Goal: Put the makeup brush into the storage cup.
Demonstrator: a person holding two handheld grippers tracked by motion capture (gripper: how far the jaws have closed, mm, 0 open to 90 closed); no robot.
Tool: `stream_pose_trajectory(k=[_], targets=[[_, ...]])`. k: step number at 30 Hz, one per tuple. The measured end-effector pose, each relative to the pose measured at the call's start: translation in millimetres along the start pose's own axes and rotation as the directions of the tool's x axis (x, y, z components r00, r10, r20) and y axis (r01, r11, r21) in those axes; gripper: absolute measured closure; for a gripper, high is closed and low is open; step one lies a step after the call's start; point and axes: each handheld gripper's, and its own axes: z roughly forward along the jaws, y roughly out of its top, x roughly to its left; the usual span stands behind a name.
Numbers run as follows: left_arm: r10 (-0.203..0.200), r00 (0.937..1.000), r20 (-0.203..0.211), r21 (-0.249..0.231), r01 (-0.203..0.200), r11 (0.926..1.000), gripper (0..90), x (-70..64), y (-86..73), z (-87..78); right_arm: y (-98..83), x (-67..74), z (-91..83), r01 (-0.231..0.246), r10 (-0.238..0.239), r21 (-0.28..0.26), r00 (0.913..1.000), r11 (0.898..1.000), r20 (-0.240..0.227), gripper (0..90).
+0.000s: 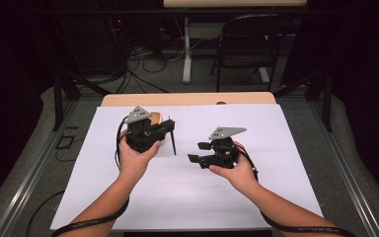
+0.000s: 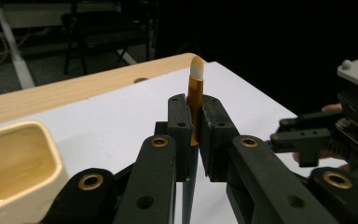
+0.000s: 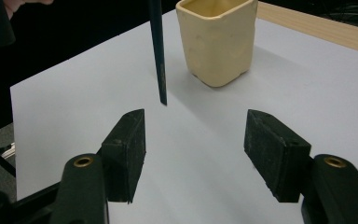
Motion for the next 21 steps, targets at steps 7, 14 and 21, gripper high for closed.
stream_pose_trajectory(k=[7,14,21], targets=[[0.02,0.9978,-0.064,-0.031,-0.022,0.9993,83.7,9.3,7.1,-8.1,-6.2,1.9,-0.2,0.038,-0.038,0.013,0.9991,0.999,0.019,38.6],[0.014,0.9929,-0.118,-0.051,-0.02,0.9985,83.8,21.2,12.9,-16.1,-10.1,1.3,-2.1,0.047,-0.047,0.03,0.9987,0.998,0.017,38.6],[0.006,0.9871,-0.16,-0.067,-0.017,0.9976,83.8,30.4,19.8,-20.0,-12.7,-2.5,-3.1,0.035,-0.036,0.026,0.9991,0.999,0.022,38.5]])
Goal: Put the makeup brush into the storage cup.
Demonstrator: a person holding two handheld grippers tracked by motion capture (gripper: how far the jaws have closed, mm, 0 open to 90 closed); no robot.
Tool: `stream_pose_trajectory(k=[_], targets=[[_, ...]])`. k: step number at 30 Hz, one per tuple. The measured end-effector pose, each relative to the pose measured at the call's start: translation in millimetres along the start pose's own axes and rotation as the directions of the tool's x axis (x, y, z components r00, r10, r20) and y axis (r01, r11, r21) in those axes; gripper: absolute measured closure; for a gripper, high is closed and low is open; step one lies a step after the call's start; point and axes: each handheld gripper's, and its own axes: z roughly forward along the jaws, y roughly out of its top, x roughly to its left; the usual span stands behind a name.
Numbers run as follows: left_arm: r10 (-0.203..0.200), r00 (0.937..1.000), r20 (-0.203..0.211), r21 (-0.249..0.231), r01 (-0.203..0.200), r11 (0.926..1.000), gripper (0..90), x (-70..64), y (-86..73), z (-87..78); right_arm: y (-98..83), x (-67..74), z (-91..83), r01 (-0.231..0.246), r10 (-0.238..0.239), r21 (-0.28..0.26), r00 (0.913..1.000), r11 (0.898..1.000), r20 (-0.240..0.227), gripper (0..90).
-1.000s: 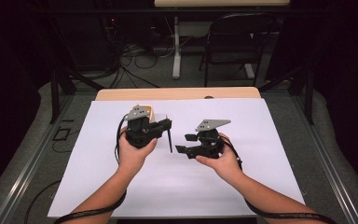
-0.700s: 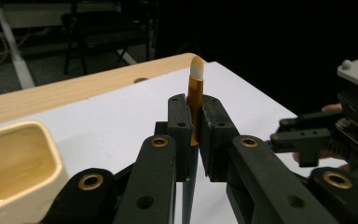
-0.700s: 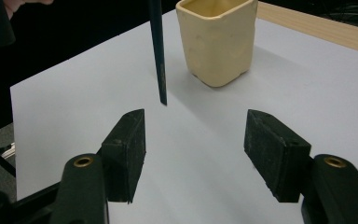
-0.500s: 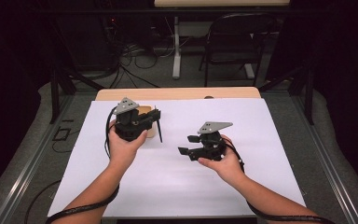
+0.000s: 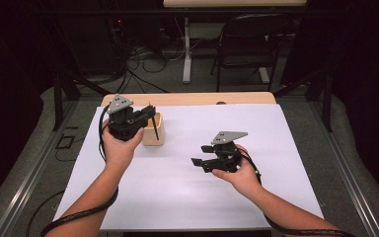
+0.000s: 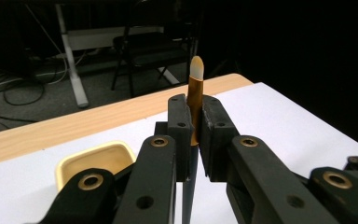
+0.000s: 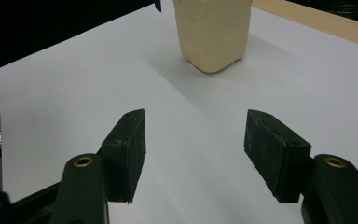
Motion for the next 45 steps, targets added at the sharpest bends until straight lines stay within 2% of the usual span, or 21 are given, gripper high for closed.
stream_pose_trajectory(k=[18,23,35,45], targets=[[0.026,0.9952,-0.094,-0.019,-0.028,0.9994,83.8,16.5,30.2,7.8,-1.5,-4.2,-1.8,-0.008,0.008,0.006,0.9999,1.0,0.01,38.6],[0.017,0.9926,-0.12,-0.02,-0.019,0.9996,83.8,21.1,33.6,12.4,-2.4,-4.6,-0.8,-0.011,0.011,-0.001,0.9999,1.0,0.007,38.6],[-0.018,0.9851,-0.171,-0.02,0.014,0.9997,83.8,37.2,29.1,22.2,-4.3,-5.9,0.0,-0.018,0.018,0.004,0.9998,1.0,0.007,38.6],[-0.044,0.9815,-0.187,-0.025,0.04,0.9989,83.8,45.0,23.1,28.0,-5.0,-5.2,2.7,-0.018,0.018,0.011,0.9998,1.0,-0.001,38.6]])
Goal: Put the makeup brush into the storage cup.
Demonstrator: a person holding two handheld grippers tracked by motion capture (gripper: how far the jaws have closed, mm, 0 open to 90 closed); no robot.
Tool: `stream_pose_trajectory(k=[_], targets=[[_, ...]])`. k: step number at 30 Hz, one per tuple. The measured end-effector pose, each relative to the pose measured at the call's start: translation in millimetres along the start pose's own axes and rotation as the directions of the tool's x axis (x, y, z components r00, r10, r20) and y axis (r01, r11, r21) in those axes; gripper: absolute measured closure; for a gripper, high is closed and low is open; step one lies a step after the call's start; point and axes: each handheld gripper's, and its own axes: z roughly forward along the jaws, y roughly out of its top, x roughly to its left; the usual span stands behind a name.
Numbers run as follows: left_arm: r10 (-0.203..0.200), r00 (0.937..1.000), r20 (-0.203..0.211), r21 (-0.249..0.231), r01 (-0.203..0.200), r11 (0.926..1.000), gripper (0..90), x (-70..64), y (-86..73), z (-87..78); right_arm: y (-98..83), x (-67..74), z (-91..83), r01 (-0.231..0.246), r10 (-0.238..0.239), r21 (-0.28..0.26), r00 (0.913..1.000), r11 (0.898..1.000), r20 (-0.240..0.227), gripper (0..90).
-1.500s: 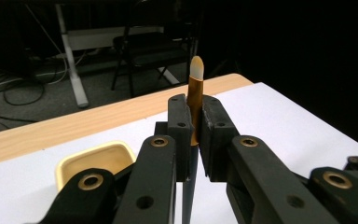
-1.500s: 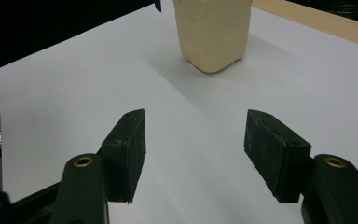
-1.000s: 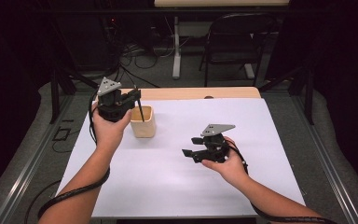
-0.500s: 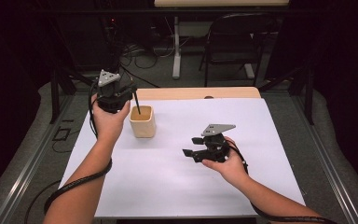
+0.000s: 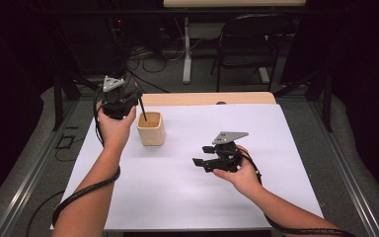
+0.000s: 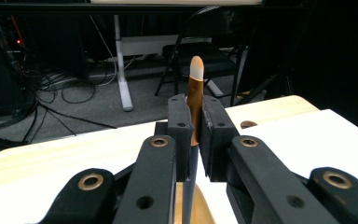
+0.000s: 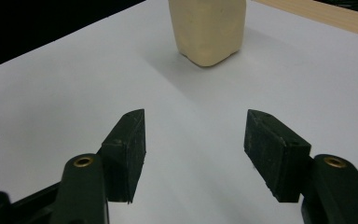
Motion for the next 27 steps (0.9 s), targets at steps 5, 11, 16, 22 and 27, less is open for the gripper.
stream_pose_trajectory(k=[5,11,16,22,27], targets=[[-0.007,0.9999,-0.011,0.009,0.007,0.9999,83.8,3.0,-4.5,4.2,0.4,1.6,1.5,-0.002,0.002,0.003,1.0,1.0,-0.002,38.6],[-0.017,0.9998,-0.012,0.009,0.017,0.9998,83.8,6.0,-9.3,8.1,-0.3,0.8,2.6,-0.004,0.004,0.001,0.9999,1.0,-0.01,38.6],[-0.021,0.9997,-0.015,0.019,0.022,0.9996,83.8,7.3,-14.9,12.3,-1.9,1.4,4.1,-0.006,0.006,0.0,1.0,1.0,-0.007,38.6],[-0.024,0.9996,-0.015,0.032,0.024,0.9992,83.8,8.2,-21.4,16.8,-2.4,1.3,4.7,-0.003,0.003,0.0,1.0,1.0,-0.007,38.6],[-0.026,0.9995,-0.015,0.045,0.027,0.9986,83.8,8.6,-27.3,20.0,-3.3,0.7,4.2,-0.006,0.006,-0.003,1.0,1.0,-0.002,38.6]])
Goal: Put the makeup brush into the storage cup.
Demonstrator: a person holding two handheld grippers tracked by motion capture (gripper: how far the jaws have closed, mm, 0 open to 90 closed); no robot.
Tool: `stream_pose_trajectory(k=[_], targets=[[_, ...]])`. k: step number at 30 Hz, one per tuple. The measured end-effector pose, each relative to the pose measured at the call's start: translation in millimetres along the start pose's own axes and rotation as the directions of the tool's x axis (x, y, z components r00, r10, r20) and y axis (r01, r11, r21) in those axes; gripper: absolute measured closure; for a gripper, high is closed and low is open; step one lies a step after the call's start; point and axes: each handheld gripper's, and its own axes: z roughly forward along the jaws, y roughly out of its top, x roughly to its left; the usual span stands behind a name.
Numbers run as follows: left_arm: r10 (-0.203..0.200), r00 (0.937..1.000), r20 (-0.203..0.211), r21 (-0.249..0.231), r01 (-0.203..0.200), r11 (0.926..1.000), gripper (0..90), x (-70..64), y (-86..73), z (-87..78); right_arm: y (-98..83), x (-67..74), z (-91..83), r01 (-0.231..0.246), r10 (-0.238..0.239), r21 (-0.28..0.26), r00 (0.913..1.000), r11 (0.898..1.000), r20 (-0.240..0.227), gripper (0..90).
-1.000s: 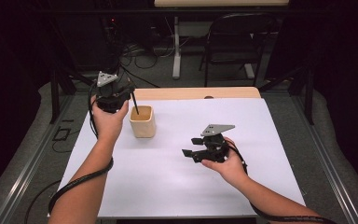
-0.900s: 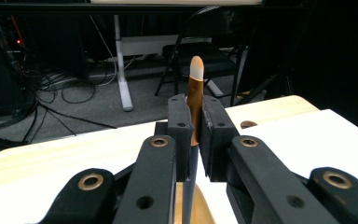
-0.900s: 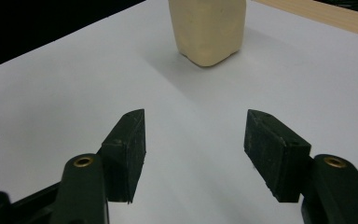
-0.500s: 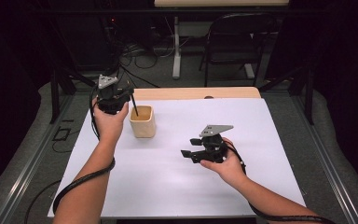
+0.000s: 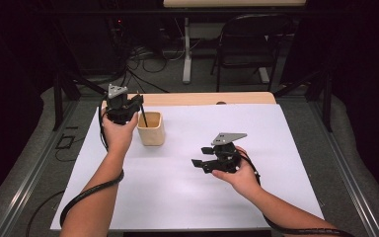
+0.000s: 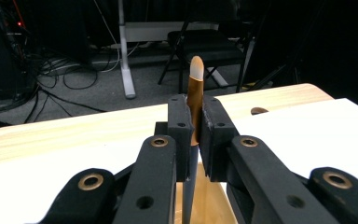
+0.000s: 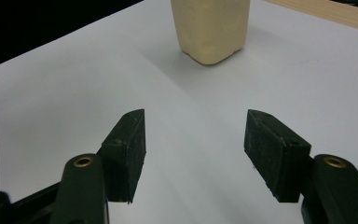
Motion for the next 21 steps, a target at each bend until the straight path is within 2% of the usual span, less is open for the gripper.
stream_pose_trajectory(k=[21], targets=[[-0.005,1.0,-0.002,0.043,0.006,0.9991,83.7,4.9,-22.7,10.1,-3.4,-0.3,-0.6,-0.001,0.001,0.009,1.0,1.0,-0.001,38.6]])
